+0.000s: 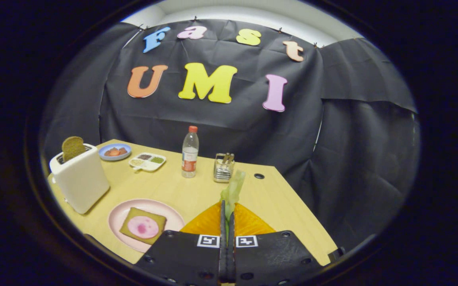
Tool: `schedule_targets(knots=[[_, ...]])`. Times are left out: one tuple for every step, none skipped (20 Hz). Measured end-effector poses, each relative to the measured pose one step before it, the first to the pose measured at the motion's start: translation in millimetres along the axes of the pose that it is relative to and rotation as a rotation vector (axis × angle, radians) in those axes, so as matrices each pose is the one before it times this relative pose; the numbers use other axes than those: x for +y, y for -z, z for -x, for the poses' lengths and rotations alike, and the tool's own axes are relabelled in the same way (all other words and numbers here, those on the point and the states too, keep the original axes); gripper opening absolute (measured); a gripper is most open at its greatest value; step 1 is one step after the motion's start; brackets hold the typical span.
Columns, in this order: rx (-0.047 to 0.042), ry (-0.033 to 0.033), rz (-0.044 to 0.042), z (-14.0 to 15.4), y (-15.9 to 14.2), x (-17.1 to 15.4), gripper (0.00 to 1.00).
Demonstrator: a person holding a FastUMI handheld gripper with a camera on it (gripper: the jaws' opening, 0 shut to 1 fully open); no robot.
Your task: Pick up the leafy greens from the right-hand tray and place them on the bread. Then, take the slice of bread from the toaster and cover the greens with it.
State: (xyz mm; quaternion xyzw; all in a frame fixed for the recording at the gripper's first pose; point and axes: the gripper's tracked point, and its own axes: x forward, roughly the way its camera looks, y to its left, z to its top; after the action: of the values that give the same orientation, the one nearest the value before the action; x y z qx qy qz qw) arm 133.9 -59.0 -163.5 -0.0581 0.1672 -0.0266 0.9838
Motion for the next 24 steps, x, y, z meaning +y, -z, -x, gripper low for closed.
schedule_targets(knots=[[-0.00839,-0.01930,-0.00218,4.34,-2.90,14.02,0.00],[-0.00399,-0.02205,0.00365,2.81,-2.13,15.87,0.00],[-0.00165,-0.02078,0.00366,2.88,1.08,16.36,0.00],[0.00225,-0.02759,0.00016,0.58,0.59,17.11,0.00],[0.00603,-0.03410,-0.00692,-1.57,2.84,18.41,0.00],[0.00769,-0.03178,-0.01156,-2.04,2.25,17.00,0.00],[0.00792,-0.04032,-0.01744,-2.91,2.92,17.28,0.00],[0.00836,-0.03343,-0.02246,-4.28,1.87,16.14,0.00],[0.01014,-0.03232,-0.01861,-4.96,3.67,14.21,0.00],[0.01403,-0.02976,-0.01708,-4.67,5.15,14.06,0.00],[0.01024,-0.02516,-0.02402,-4.77,3.75,11.10,0.00],[0.00228,-0.02062,-0.03796,-4.99,2.95,8.49,0.00],[0.00959,-0.01678,-0.03341,-7.23,5.43,6.32,0.00],[0.01668,-0.00418,-0.01947,-8.81,8.11,1.33,0.00],[0.01236,0.00650,-0.01024,-8.42,6.31,-3.27,0.00],[0.00502,0.01073,-0.00356,-6.16,4.73,-5.65,0.00],[0.00656,0.01891,0.00048,-6.70,5.10,-9.55,0.00],[0.00653,0.02201,-0.00318,-6.05,4.97,-11.52,0.00],[0.00388,0.01942,-0.00592,-4.56,2.93,-11.11,0.00],[0.00263,0.01085,-0.00880,-3.05,1.91,-8.10,0.00],[0.00725,0.00466,-0.00683,-2.51,1.86,-5.78,0.00],[0.00448,0.00409,-0.00077,-2.47,3.31,-4.19,0.01],[0.00173,0.01285,0.00221,-2.37,0.99,-5.02,0.01],[0.00175,0.01264,0.00948,-1.35,2.83,-5.28,0.01]])
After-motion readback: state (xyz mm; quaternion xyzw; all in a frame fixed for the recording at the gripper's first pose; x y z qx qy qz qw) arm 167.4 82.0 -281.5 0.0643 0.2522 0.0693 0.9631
